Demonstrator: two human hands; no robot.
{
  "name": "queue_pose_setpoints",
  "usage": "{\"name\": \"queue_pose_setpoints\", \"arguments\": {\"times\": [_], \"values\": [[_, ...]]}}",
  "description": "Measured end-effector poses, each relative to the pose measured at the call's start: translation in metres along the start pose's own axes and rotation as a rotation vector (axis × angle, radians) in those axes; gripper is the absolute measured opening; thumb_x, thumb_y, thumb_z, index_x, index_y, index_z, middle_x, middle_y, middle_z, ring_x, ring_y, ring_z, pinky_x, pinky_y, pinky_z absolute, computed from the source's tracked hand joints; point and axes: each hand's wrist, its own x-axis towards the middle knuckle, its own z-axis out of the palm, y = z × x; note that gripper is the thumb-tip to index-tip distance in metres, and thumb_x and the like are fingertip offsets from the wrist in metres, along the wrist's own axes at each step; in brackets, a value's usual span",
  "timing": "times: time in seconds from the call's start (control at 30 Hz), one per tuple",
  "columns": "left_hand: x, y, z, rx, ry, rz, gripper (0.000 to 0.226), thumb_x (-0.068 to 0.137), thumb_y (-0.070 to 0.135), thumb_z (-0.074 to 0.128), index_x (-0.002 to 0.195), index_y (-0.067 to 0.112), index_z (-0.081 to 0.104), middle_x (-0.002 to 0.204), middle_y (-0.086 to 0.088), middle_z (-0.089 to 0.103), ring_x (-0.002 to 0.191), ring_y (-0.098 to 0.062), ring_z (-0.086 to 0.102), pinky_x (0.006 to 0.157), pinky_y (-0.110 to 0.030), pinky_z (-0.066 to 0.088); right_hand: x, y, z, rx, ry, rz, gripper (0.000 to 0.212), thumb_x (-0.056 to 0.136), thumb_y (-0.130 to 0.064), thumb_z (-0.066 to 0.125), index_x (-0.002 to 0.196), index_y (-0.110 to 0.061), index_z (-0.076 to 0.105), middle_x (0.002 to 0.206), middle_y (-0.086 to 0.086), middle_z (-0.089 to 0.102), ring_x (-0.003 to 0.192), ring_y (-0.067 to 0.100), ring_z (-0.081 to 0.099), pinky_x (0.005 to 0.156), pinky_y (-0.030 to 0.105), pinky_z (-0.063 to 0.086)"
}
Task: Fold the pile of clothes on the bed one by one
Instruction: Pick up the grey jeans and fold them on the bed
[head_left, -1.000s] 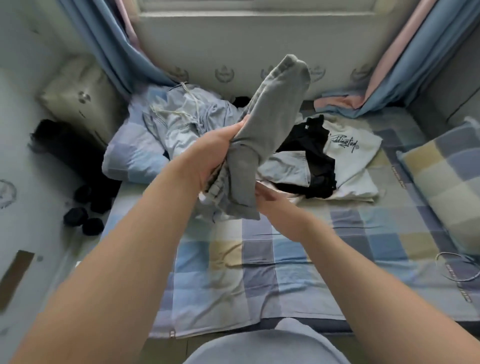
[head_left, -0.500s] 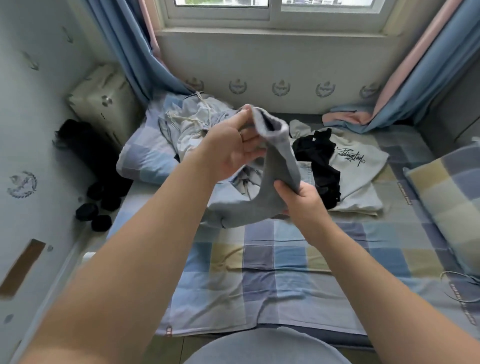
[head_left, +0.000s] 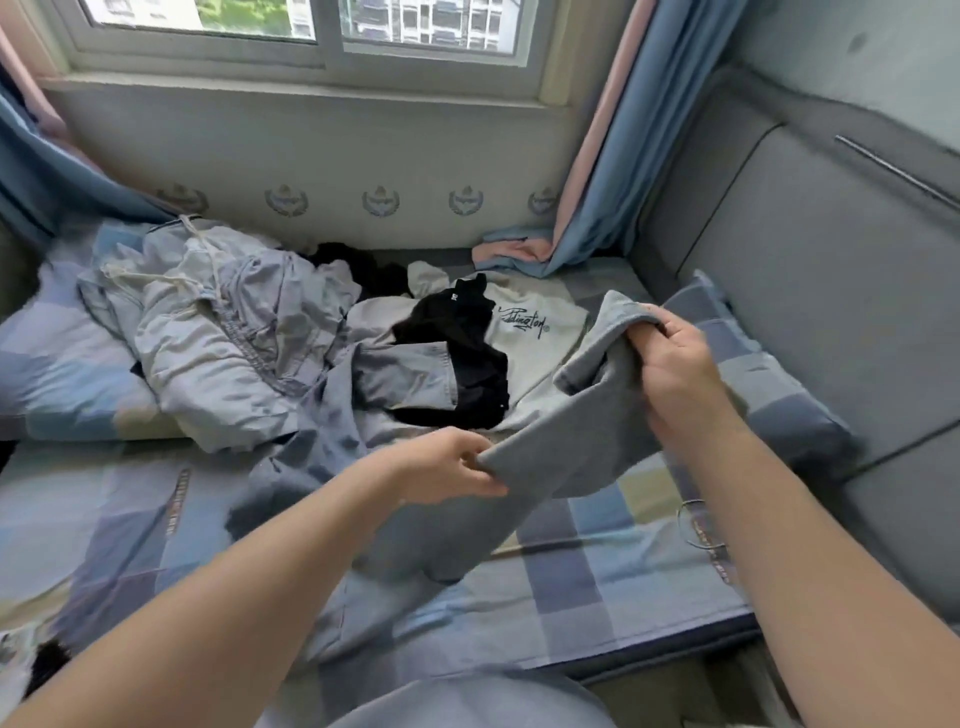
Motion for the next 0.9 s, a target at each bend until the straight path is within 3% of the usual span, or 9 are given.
{"name": "queue_pose_setpoints", "arguments": {"times": [0.07,0.17,0.23,0.37,0.5,0.57,0.67,0.8,0.9], "values": [[0.02,0.015,0.018,0.03,0.064,0.046,0.019,0.094,0.035,0.067,0.077,0.029,0.06,0.067,0.01,0.058,0.06,-0.007,0.052,0.049,-0.015,0.034,0.015,-0.002,-0.022,-0.014,0.036,0.009,0.028,0.103,-0.011,0.049,0.087,-0.012,0.072,0.088,0.012,0.072,0.085,0.015,0.065,0.084,0.03,0.054],[0.038,0.028,0.027,-0.085,0.176,0.048,0.017,0.1,0.034,0.058,0.092,0.023,0.068,0.086,-0.002,0.071,0.077,-0.019,0.066,0.064,-0.026,0.044,0.037,0.0,-0.046,0.084,0.038,0.069,0.026,0.105,-0.014,0.049,0.095,-0.016,0.073,0.094,0.01,0.073,0.088,0.019,0.067,0.084,0.038,0.055],[0.043,0.032,0.023,-0.205,0.285,0.024,0.022,0.102,0.036,0.056,0.089,0.023,0.068,0.081,-0.003,0.07,0.072,-0.025,0.065,0.064,-0.033,0.044,0.047,0.004,-0.056,0.22,-0.061,0.107,0.023,0.106,-0.012,0.046,0.116,-0.016,0.066,0.107,0.009,0.072,0.095,0.021,0.069,0.085,0.04,0.056],[0.04,0.05,-0.004,-0.373,0.578,0.062,0.033,0.093,0.046,0.056,0.082,0.017,0.066,0.07,-0.003,0.065,0.062,-0.018,0.057,0.061,-0.042,0.046,0.045,0.037,-0.049,0.067,-0.267,0.218,0.061,0.093,-0.032,0.066,0.147,-0.029,0.039,0.138,-0.005,0.06,0.119,0.01,0.063,0.095,0.035,0.051],[0.034,0.077,-0.028,-0.674,0.737,0.072,0.052,0.086,0.054,0.062,0.093,0.002,0.068,0.096,-0.027,0.07,0.093,-0.044,0.068,0.084,-0.061,0.055,0.006,0.08,-0.002,-0.055,-0.544,0.328,0.05,0.09,-0.022,0.074,0.131,-0.032,0.048,0.122,-0.009,0.068,0.102,-0.004,0.067,0.082,0.018,0.054],[0.03,0.085,-0.034,-0.727,0.744,0.044,0.034,0.093,0.044,0.062,0.091,0.011,0.071,0.097,-0.022,0.073,0.101,-0.041,0.068,0.09,-0.058,0.055,-0.009,0.1,0.023,-0.08,-0.59,0.33,0.045,0.091,-0.021,0.074,0.128,-0.032,0.053,0.115,-0.015,0.07,0.101,-0.005,0.067,0.077,0.015,0.053],[0.024,0.085,-0.047,-0.875,0.766,0.02,0.026,0.098,0.038,0.061,0.091,0.015,0.069,0.09,-0.012,0.073,0.096,-0.031,0.072,0.084,-0.049,0.058,-0.009,0.116,0.043,-0.136,-0.494,0.292,0.007,0.099,-0.021,0.063,0.103,-0.025,0.066,0.096,-0.009,0.073,0.094,0.013,0.068,0.07,0.017,0.053],[0.013,0.068,-0.062,-1.072,0.803,0.057,0.02,0.106,0.03,0.05,0.106,0.021,0.067,0.105,-0.003,0.074,0.104,-0.021,0.071,0.093,-0.043,0.056,0.008,0.101,0.037,-0.094,-0.482,0.287,0.014,0.101,-0.018,0.06,0.091,-0.019,0.07,0.081,-0.01,0.076,0.078,0.006,0.07,0.074,0.03,0.056],[0.003,0.055,-0.051,-0.942,0.673,0.075,0.019,0.104,0.033,0.053,0.12,0.029,0.063,0.122,-0.004,0.071,0.11,-0.011,0.068,0.088,-0.024,0.056,0.02,0.073,0.03,0.046,-0.435,0.23,0.014,0.1,-0.014,0.06,0.094,-0.01,0.072,0.084,-0.001,0.077,0.081,0.012,0.073,0.074,0.029,0.059]]}}
